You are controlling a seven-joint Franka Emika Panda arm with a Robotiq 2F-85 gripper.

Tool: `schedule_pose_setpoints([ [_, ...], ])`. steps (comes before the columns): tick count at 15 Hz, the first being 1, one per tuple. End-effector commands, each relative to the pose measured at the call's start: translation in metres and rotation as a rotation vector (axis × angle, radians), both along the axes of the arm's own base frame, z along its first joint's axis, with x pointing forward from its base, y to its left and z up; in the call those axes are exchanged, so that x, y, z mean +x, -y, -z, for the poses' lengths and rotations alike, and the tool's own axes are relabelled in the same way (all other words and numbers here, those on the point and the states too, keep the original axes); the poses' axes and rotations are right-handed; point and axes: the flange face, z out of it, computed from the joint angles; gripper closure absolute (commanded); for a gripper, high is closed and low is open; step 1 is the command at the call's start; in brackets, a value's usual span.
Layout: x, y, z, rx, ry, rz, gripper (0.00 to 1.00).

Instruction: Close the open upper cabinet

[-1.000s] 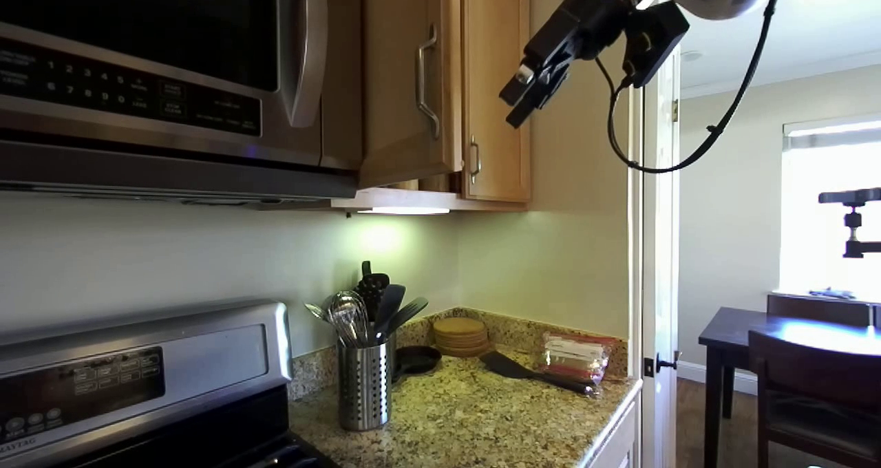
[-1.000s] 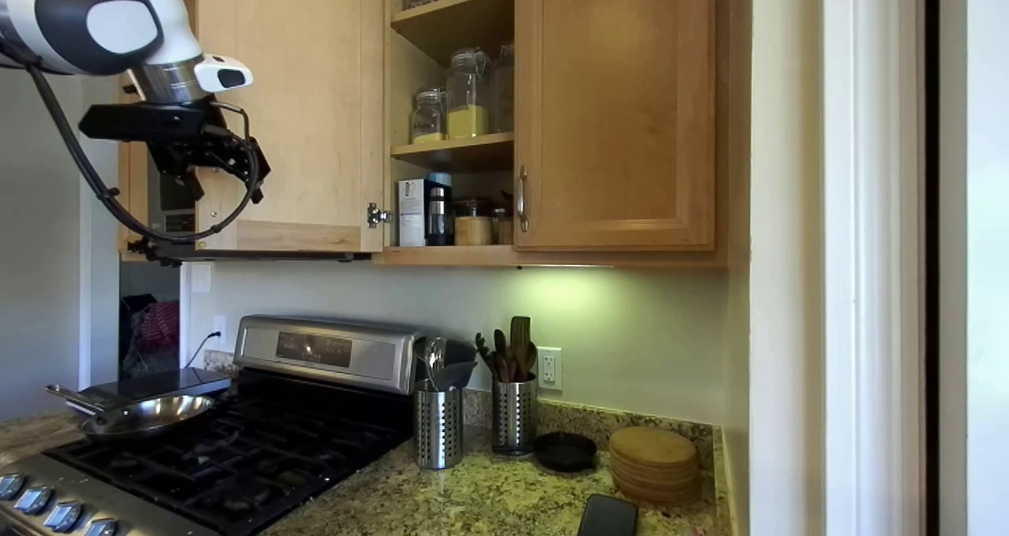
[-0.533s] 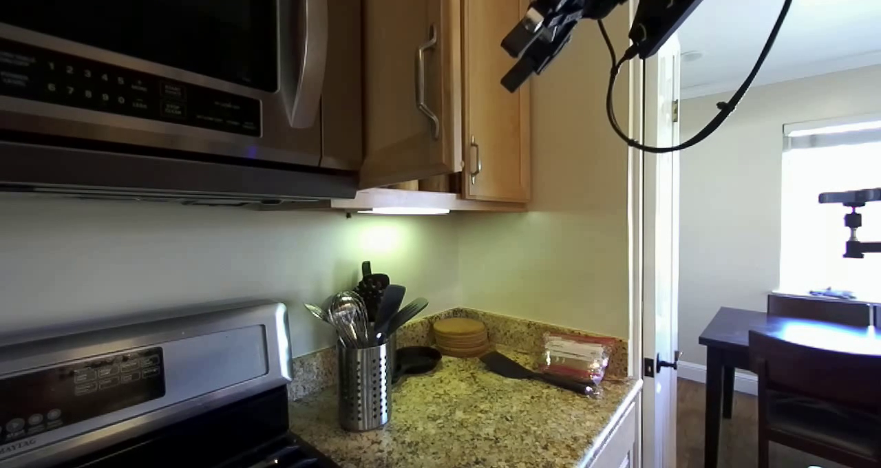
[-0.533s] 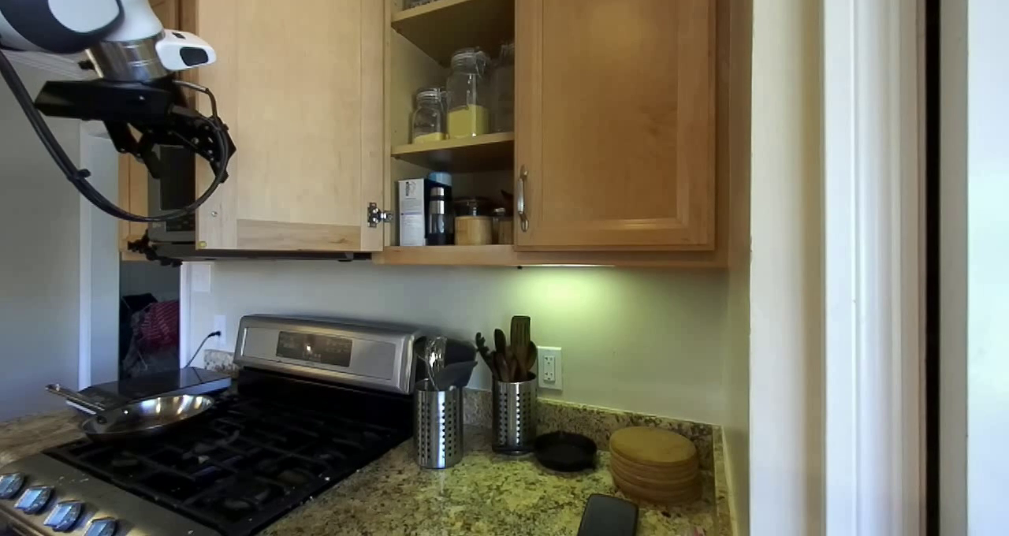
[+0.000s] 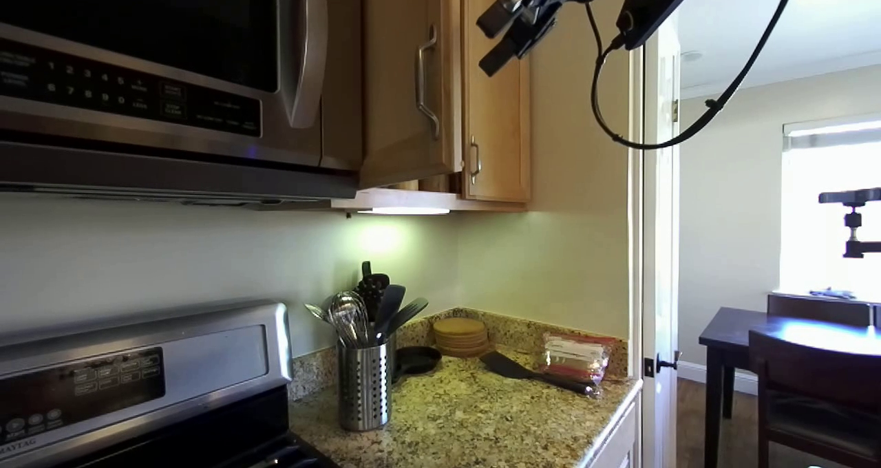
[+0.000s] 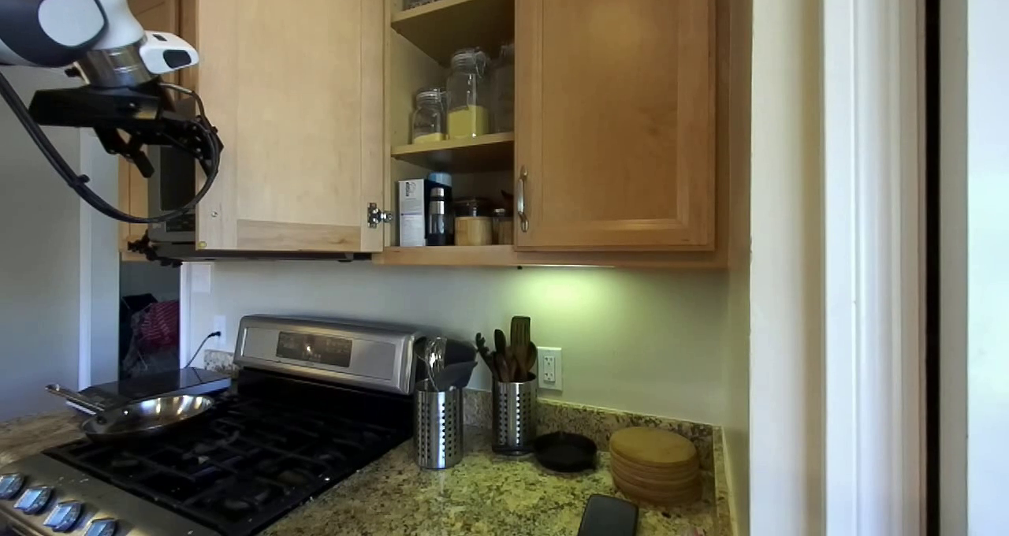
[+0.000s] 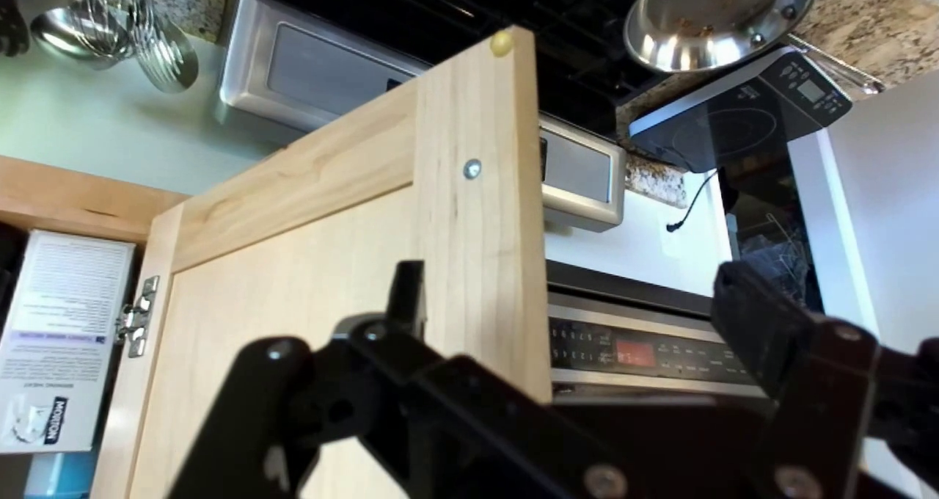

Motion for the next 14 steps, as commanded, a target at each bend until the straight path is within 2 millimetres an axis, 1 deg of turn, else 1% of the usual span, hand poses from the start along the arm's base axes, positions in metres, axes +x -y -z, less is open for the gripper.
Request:
schedule_pose_setpoints([
  [1, 0.009, -0.015, 0.000, 0.013, 0.030, 0.015, 0.00],
  [3, 0.013, -0.022, 0.002, 0.011, 0.046, 0.021, 0.00],
  [6, 0.019, -0.023, 0.002, -0.010, 0.100, 0.093, 0.00],
  [10, 0.029, -0.013, -0.001, -0.052, 0.175, 0.239, 0.00],
  [12, 0.033, -0.008, -0.002, -0.071, 0.189, 0.292, 0.00],
  [14, 0.034, -0.008, -0.002, -0.083, 0.194, 0.321, 0.00],
])
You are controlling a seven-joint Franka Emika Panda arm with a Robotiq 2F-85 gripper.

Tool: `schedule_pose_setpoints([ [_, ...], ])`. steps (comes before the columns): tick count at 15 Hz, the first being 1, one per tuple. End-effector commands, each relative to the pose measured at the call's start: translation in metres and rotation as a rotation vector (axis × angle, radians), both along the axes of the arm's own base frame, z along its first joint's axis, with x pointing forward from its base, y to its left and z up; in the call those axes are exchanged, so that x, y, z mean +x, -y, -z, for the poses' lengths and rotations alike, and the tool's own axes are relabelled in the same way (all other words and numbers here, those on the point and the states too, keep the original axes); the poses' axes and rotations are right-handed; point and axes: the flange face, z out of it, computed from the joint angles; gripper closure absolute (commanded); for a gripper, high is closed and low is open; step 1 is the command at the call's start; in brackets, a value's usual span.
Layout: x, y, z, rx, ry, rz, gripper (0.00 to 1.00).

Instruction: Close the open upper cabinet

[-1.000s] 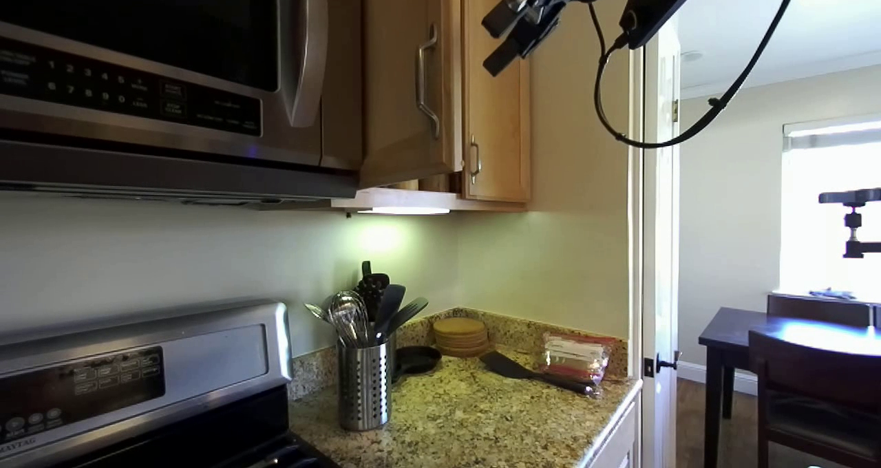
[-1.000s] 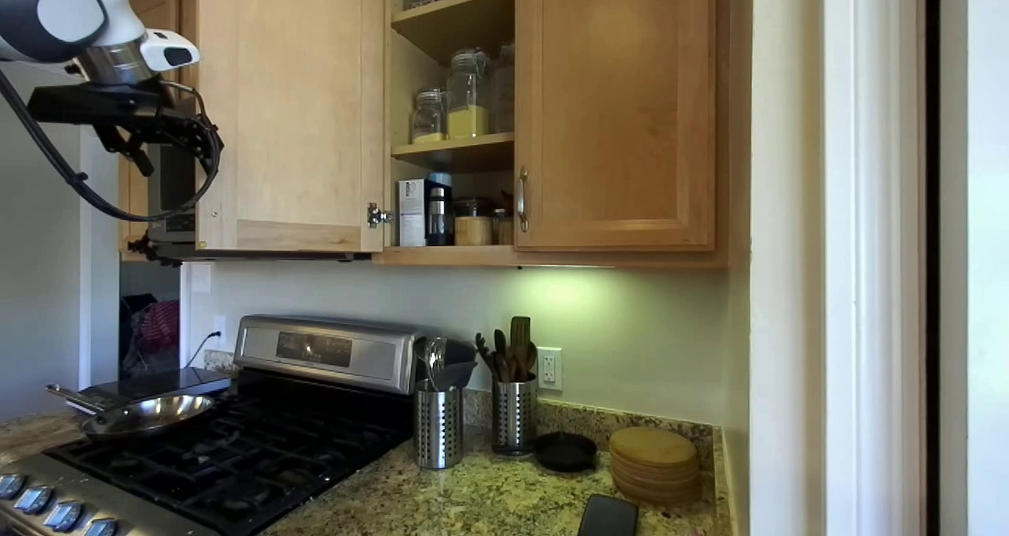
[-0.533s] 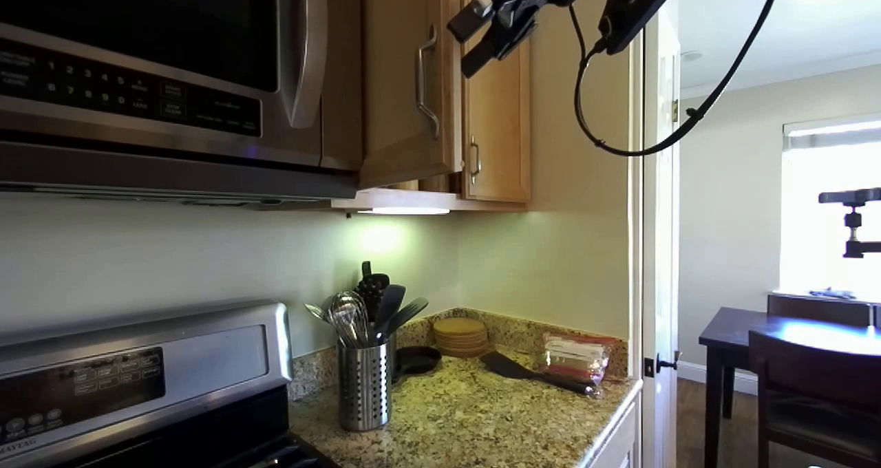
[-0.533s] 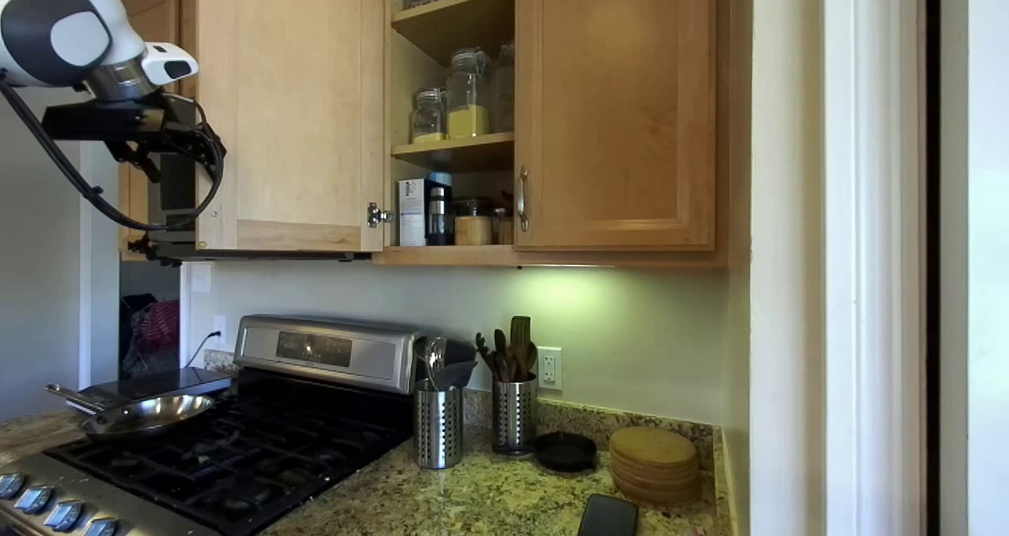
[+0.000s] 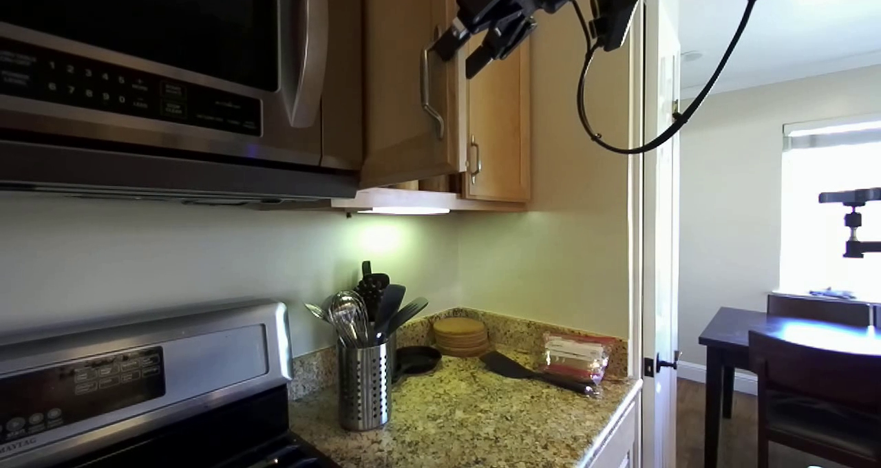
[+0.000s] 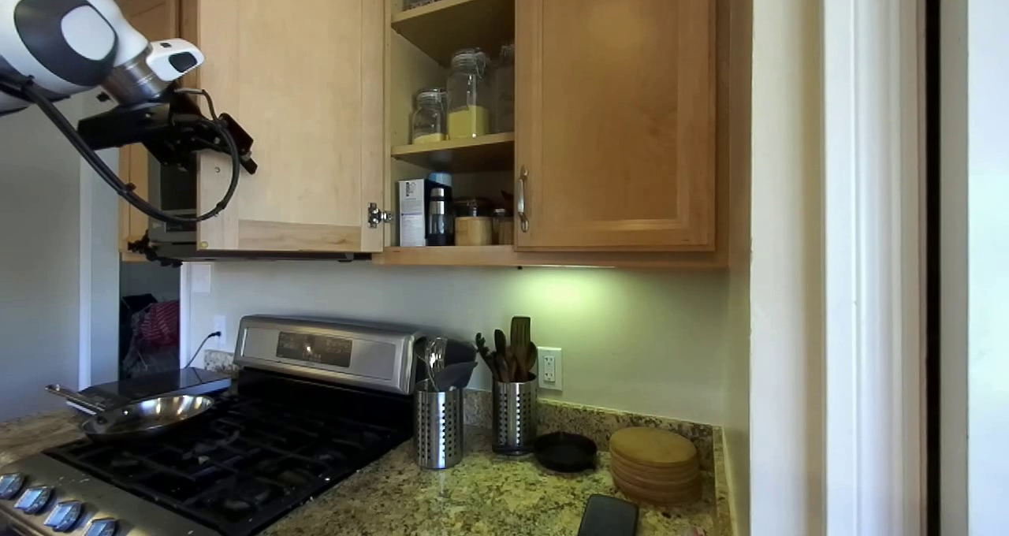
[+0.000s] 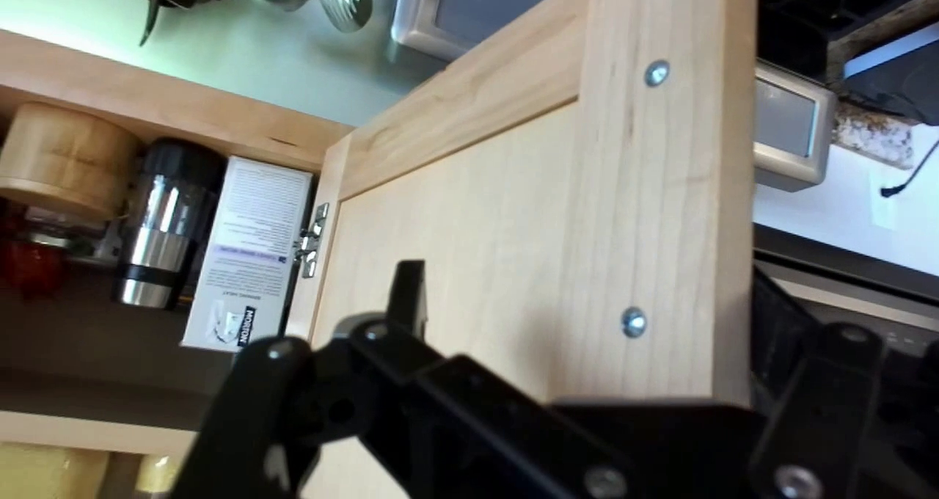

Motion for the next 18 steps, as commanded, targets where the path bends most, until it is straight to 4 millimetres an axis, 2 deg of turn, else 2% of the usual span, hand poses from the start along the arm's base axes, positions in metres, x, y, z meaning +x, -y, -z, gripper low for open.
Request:
schedule_pose_setpoints([
  [1, 0.003, 0.005, -0.004, -0.011, 0.034, 0.080, 0.00],
  [5, 0.003, 0.011, -0.001, -0.021, 0.036, 0.111, 0.00],
  [11, 0.008, 0.038, 0.008, -0.022, -0.016, 0.135, 0.00],
  [13, 0.013, 0.057, 0.015, -0.029, -0.043, 0.162, 0.00],
  [16, 0.030, 0.101, 0.032, -0.027, -0.080, 0.211, 0.00],
  [18, 0.030, 0.126, 0.032, -0.029, -0.078, 0.237, 0.00],
])
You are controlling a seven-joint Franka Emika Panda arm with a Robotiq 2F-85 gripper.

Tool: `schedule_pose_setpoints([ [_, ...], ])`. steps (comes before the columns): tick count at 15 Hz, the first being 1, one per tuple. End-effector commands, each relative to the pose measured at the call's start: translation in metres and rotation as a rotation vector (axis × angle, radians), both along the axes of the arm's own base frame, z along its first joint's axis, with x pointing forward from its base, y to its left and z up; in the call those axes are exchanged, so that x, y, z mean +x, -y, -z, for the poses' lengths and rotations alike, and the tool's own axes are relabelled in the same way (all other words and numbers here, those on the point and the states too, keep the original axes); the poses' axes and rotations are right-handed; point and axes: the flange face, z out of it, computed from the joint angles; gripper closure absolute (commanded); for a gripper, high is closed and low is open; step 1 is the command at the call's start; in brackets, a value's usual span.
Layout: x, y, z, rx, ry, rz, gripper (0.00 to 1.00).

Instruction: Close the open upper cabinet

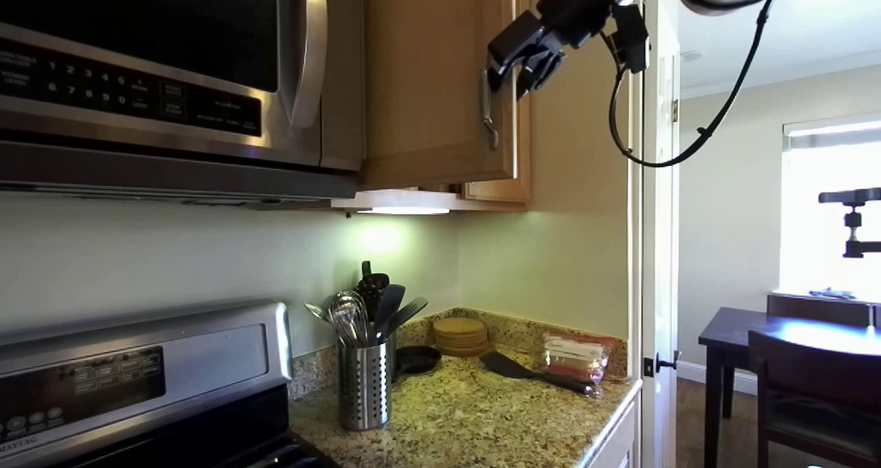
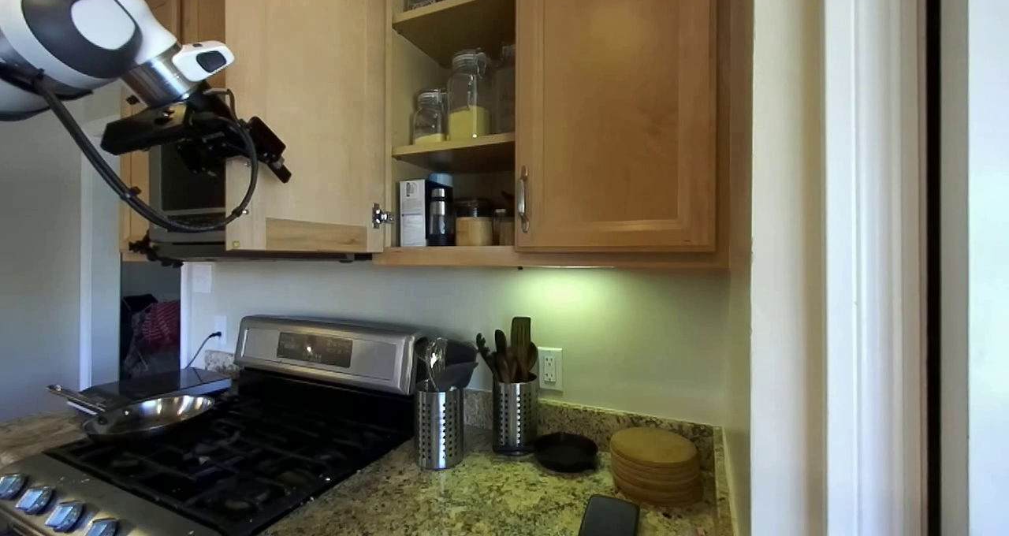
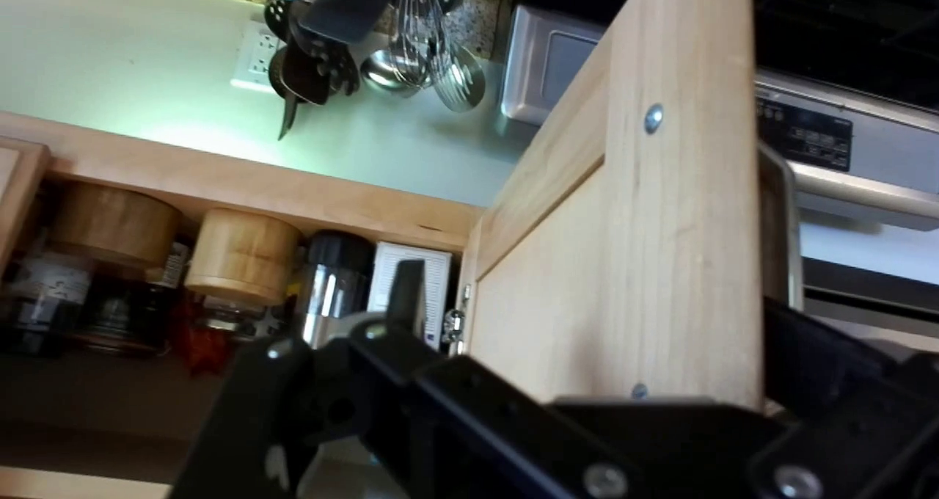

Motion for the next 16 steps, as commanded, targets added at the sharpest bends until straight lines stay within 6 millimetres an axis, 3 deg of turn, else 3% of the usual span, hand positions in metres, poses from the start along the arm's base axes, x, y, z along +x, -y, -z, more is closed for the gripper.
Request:
schedule_pose_setpoints([
  [1, 0.026, 0.067, 0.017, -0.029, -0.012, 0.089, 0.00],
  [3, 0.028, 0.097, 0.019, -0.017, -0.026, 0.107, 0.00],
  [10, -0.008, 0.166, -0.016, 0.105, -0.021, -0.043, 0.00],
  [14, -0.030, 0.188, -0.026, 0.116, -0.034, -0.054, 0.00],
  [16, -0.040, 0.190, -0.031, 0.119, -0.043, -0.064, 0.00],
])
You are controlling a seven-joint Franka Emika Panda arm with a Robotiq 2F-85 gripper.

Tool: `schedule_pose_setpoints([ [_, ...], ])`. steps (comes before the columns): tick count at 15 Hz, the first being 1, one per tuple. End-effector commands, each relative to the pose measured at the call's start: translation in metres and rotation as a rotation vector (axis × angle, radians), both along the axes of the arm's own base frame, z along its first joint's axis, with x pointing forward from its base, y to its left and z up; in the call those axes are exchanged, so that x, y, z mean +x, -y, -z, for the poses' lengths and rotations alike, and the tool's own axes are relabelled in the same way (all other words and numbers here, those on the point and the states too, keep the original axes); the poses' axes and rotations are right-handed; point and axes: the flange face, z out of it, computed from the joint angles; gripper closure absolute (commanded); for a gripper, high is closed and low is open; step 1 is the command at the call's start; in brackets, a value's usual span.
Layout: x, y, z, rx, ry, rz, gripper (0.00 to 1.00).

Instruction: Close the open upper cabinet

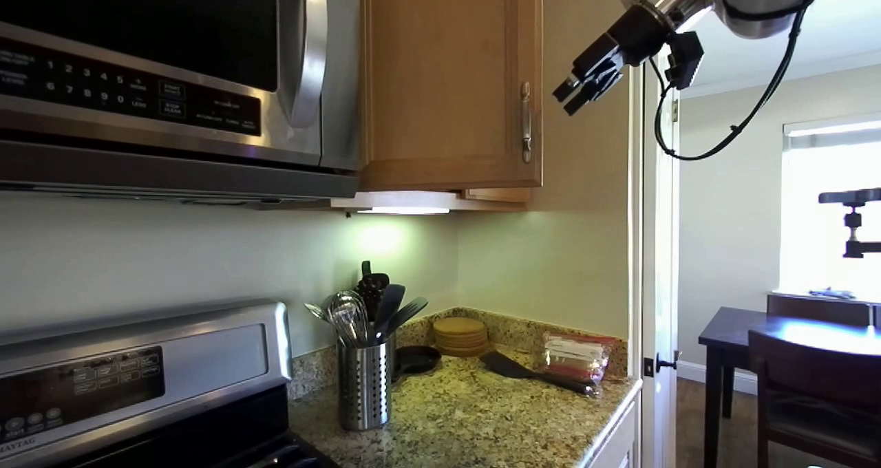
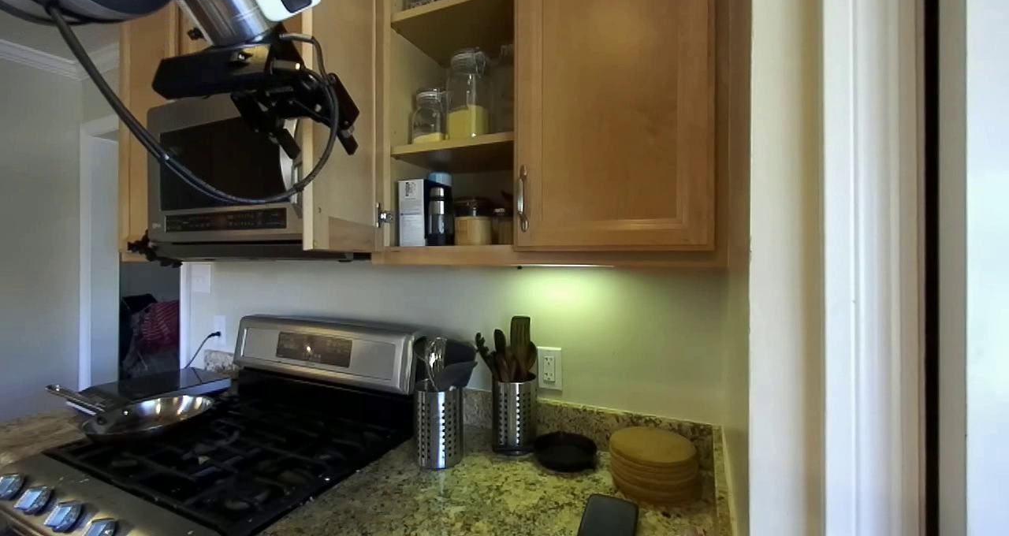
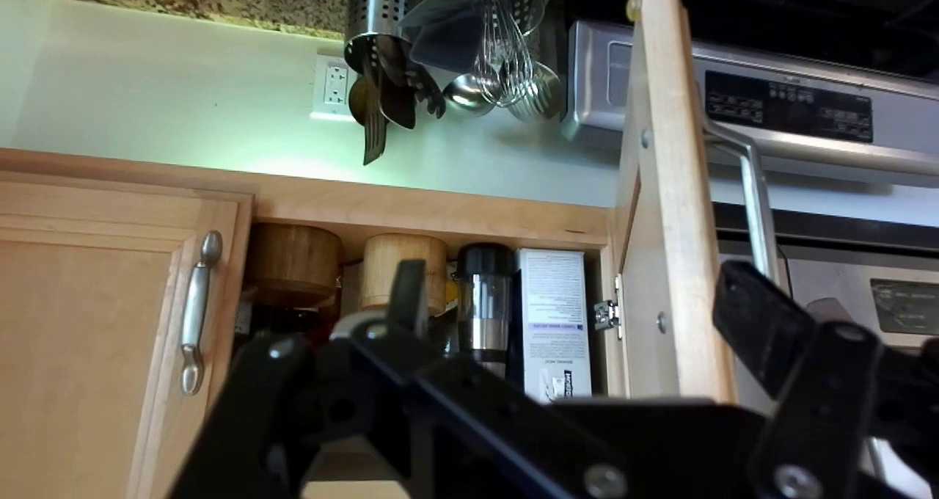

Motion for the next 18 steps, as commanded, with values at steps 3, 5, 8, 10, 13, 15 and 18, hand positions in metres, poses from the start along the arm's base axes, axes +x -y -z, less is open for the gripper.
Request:
schedule_pose_setpoints([
  [3, -0.028, -0.004, -0.005, 0.010, -0.036, -0.084, 0.00],
  [5, -0.031, -0.018, -0.008, 0.012, -0.024, -0.105, 0.00],
  [8, -0.027, -0.042, -0.022, -0.013, 0.053, -0.115, 0.00],
  [10, -0.023, -0.053, -0.032, -0.031, 0.096, -0.111, 0.00],
  [13, -0.013, -0.062, -0.041, -0.045, 0.161, -0.108, 0.00],
  [15, -0.004, -0.063, -0.044, -0.053, 0.207, -0.093, 0.00],
  [18, 0.014, -0.064, -0.045, -0.070, 0.261, -0.066, 0.00],
])
